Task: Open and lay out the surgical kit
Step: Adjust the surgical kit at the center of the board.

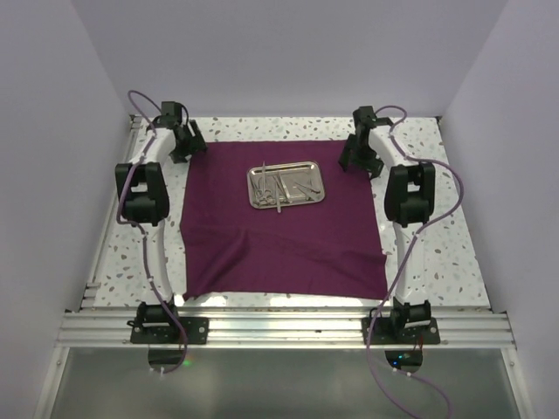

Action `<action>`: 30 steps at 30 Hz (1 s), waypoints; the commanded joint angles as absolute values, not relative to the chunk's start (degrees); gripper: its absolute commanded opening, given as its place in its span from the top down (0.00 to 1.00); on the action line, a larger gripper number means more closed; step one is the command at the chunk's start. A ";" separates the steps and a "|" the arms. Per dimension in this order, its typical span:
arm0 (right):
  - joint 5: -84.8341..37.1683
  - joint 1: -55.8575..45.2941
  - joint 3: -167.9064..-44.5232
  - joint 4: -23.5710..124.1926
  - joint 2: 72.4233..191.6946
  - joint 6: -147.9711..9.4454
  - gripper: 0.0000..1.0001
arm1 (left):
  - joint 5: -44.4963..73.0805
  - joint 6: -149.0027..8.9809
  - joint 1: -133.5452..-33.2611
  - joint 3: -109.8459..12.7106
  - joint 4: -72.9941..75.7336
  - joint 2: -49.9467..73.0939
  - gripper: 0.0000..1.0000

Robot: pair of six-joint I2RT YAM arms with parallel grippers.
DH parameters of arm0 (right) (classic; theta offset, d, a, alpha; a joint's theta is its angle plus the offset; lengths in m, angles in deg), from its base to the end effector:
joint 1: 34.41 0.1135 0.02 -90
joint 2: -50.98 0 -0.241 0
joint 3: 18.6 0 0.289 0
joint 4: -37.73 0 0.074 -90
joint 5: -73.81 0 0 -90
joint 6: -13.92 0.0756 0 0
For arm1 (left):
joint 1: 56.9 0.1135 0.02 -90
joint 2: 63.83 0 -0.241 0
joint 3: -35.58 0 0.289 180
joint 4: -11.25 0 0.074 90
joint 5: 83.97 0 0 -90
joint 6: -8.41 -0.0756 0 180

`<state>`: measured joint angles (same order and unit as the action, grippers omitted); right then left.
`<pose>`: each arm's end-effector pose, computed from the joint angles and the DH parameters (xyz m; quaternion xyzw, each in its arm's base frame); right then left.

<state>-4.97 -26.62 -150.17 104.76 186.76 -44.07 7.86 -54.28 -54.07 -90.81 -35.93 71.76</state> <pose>0.5257 0.0571 0.1201 0.2216 0.9567 -0.0355 0.1853 0.5597 0.0252 0.1114 -0.2444 0.9254 -0.0762 0.2793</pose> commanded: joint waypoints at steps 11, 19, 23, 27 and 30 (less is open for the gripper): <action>-8.44 -31.77 -161.97 102.19 200.91 -43.21 0.87 | 16.66 -52.85 -54.00 -94.08 -33.08 80.40 1.00; -13.11 -32.74 -176.82 99.38 208.21 -37.94 1.00 | 13.42 -50.58 -53.04 -112.88 -34.66 86.72 1.00; -14.18 -34.05 -177.09 94.89 208.04 -35.56 1.00 | 13.15 -47.93 -51.11 -110.87 -28.96 84.79 1.00; -11.71 -34.06 -174.30 96.82 205.59 -36.61 1.00 | 14.20 -47.75 -49.96 -111.75 -27.98 84.44 1.00; -11.62 -34.14 -171.30 99.10 202.35 -37.49 0.42 | 13.59 -48.80 -49.87 -107.81 -28.07 81.20 0.76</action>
